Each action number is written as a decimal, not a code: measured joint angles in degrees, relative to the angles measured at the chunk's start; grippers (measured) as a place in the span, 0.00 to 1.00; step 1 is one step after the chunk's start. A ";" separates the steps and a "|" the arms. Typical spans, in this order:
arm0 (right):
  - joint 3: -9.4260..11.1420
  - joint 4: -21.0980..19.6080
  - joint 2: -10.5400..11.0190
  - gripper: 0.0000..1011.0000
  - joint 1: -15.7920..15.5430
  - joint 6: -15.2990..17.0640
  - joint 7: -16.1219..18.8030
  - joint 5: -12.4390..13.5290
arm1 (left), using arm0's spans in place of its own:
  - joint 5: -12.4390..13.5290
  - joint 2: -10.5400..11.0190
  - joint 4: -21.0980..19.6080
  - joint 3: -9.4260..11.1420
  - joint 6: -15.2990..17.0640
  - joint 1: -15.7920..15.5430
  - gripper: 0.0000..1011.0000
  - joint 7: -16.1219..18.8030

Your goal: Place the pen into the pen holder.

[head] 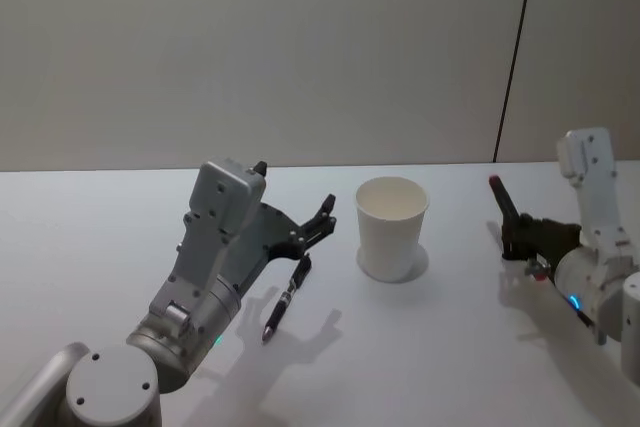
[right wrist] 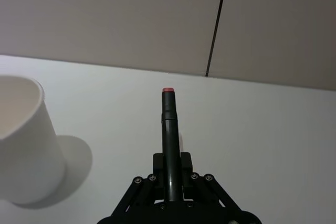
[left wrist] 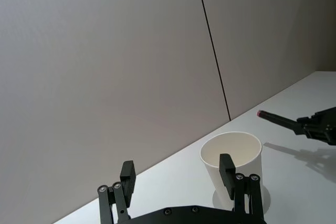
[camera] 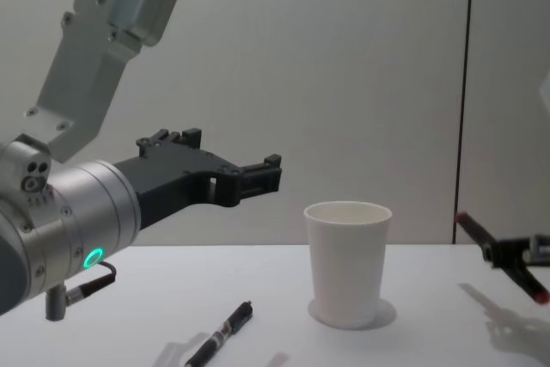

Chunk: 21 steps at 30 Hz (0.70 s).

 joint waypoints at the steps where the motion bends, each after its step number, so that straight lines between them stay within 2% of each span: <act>1: 0.02 -0.04 0.02 0.17 0.01 -0.58 0.29 0.02 | 0.00 0.00 0.00 0.00 0.00 0.00 0.99 0.00; 12: 0.35 0.06 0.15 0.17 1.20 -10.11 5.89 0.39 | 0.00 0.00 0.00 0.00 0.00 0.00 0.99 0.00; 21: 0.32 2.52 -0.38 0.17 3.75 -18.75 11.77 0.97 | 0.00 0.00 0.00 0.00 0.00 0.00 0.99 0.00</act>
